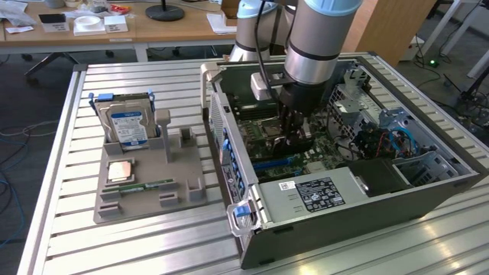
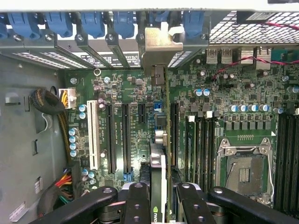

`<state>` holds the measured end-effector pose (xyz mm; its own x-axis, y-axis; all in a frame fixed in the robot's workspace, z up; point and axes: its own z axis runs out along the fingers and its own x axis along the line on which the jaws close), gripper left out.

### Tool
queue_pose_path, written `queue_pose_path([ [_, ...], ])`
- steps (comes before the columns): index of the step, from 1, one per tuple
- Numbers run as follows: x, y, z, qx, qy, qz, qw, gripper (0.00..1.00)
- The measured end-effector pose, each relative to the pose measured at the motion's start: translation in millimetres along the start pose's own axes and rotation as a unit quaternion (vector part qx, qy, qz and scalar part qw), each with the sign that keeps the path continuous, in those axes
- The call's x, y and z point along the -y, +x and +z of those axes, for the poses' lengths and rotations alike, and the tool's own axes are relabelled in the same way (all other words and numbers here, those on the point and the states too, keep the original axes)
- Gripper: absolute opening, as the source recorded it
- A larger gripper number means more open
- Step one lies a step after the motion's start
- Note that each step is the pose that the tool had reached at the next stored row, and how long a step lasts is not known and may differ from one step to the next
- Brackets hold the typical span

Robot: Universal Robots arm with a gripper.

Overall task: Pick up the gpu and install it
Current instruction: 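Insert the gpu into the slot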

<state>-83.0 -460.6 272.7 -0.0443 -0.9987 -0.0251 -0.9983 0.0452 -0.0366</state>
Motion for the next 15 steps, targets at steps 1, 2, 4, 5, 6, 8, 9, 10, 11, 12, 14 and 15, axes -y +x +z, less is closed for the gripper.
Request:
queue_pose_path([
  [1, -0.3, 0.0, 0.0, 0.0000, 0.0000, 0.000, 1.0000, 0.27],
  [2, -0.6, 0.0, 0.0, -0.0001, 0.0000, 0.000, 1.0000, 0.27],
  [4, -1.2, 0.1, 0.0, -0.0001, 0.0000, 0.000, 1.0000, 0.27],
  [5, -1.5, 0.1, 0.0, -0.0001, 0.0000, 0.000, 1.0000, 0.27],
  [6, -1.6, 0.1, 0.0, -0.0002, -0.0001, 0.000, 1.0000, 0.27],
  [8, -2.0, 0.2, 0.7, -0.0010, 0.0000, 0.001, 1.0000, 0.27],
  [9, -2.1, 0.2, 1.3, -0.0015, 0.0001, 0.001, 1.0000, 0.27],
  [10, -2.2, 0.2, 1.8, -0.0022, 0.0001, 0.002, 1.0000, 0.27],
  [11, -2.4, 0.2, 2.3, -0.0027, 0.0002, 0.003, 1.0000, 0.27],
  [12, -3.1, 0.2, 3.1, -0.0043, 0.0002, 0.006, 1.0000, 0.27],
  [14, -3.9, 0.3, 3.4, -0.0049, 0.0003, 0.008, 1.0000, 0.27],
  [15, -4.3, 0.3, 3.6, -0.0052, 0.0004, 0.010, 0.9999, 0.27],
])
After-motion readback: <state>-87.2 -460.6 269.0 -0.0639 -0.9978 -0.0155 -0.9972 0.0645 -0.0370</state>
